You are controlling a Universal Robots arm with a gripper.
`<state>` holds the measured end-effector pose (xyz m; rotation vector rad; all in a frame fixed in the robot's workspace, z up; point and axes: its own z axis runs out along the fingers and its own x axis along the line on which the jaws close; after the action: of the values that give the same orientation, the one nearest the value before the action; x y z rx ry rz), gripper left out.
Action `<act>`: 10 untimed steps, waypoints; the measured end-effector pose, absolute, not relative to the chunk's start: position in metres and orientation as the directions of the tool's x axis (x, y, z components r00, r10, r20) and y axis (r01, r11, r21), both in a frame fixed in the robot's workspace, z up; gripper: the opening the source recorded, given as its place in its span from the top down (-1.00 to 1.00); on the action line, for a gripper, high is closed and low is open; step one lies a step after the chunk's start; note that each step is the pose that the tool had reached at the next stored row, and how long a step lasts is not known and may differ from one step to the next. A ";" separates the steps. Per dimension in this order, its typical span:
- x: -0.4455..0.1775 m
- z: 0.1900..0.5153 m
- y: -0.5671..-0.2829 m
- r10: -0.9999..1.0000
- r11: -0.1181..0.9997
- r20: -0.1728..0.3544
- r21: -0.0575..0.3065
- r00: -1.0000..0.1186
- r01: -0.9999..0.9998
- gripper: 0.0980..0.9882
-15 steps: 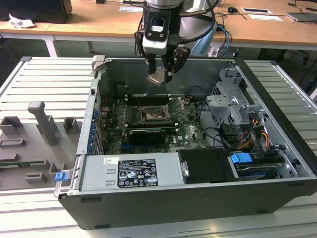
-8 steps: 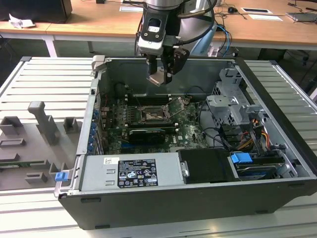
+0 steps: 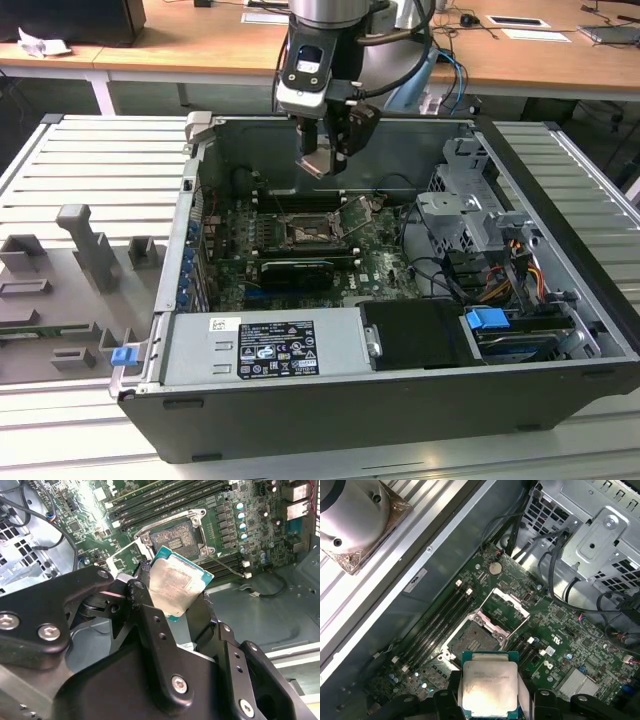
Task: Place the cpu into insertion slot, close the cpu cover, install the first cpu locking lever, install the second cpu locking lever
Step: 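Place the cpu into insertion slot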
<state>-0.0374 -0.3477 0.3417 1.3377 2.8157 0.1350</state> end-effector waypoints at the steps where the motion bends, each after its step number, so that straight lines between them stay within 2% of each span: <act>1: -0.037 0.341 -0.348 0.776 0.627 0.018 0.087 -0.631 0.774 0.03; 10: -0.037 0.338 -0.348 0.844 0.533 0.017 0.086 -0.536 0.842 0.03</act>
<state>-0.0374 -0.3477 0.3381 1.5001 2.7263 0.1307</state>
